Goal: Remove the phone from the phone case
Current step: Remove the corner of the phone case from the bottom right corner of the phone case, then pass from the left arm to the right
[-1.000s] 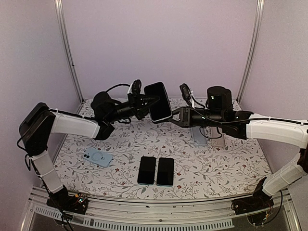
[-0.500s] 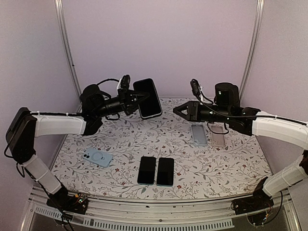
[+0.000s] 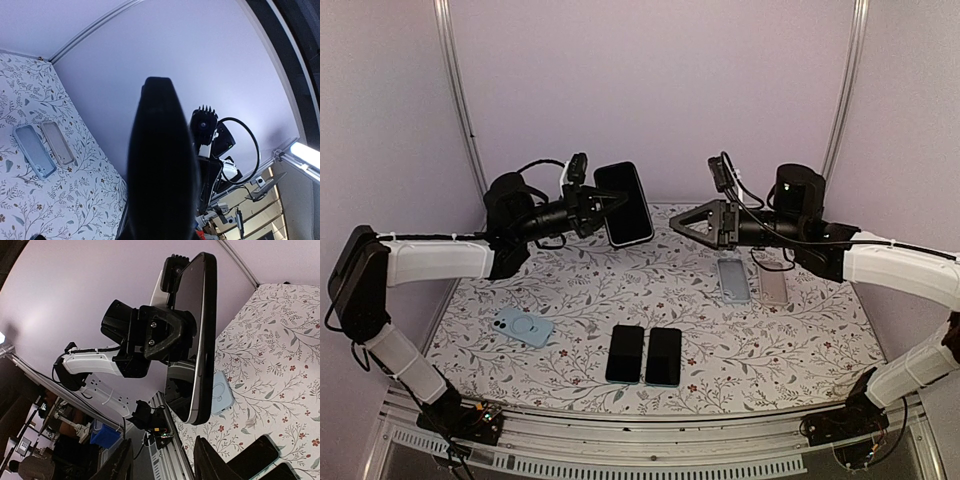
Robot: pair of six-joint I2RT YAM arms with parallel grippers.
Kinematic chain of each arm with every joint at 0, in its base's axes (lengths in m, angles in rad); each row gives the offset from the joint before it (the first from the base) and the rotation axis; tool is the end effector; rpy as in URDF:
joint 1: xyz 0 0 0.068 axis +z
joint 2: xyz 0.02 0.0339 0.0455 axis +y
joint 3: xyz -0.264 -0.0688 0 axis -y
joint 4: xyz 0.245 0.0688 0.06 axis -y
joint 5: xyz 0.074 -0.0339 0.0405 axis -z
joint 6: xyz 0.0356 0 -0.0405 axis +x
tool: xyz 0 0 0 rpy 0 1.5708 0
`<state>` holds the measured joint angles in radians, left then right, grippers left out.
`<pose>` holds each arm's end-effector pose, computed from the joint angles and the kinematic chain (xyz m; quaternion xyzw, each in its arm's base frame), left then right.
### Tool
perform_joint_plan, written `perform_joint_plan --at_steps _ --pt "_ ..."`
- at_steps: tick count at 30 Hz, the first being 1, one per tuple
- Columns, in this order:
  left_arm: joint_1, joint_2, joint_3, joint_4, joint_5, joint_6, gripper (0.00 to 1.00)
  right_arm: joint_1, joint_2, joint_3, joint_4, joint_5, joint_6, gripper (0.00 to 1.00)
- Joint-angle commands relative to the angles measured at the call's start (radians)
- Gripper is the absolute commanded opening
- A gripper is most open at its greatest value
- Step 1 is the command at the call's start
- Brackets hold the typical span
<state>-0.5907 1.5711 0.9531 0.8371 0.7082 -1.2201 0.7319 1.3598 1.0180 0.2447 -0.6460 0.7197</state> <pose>0.2804 -0.2159 0.3064 0.0756 0.6417 -0.7096 0.2811 0.2219 0.2282 0.3361 -0.2176 0.7010 0.5988 0.3206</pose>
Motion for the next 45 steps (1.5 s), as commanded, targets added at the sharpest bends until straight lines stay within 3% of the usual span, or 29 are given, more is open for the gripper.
perform_joint_plan --at_steps 1,45 --pt "0.008 -0.017 0.044 0.040 0.005 0.031 0.00 -0.001 0.051 -0.002 0.137 -0.121 0.101 0.44" --pt "-0.024 0.033 0.083 0.041 0.044 0.052 0.00 0.018 0.152 0.025 0.219 -0.127 0.158 0.45"
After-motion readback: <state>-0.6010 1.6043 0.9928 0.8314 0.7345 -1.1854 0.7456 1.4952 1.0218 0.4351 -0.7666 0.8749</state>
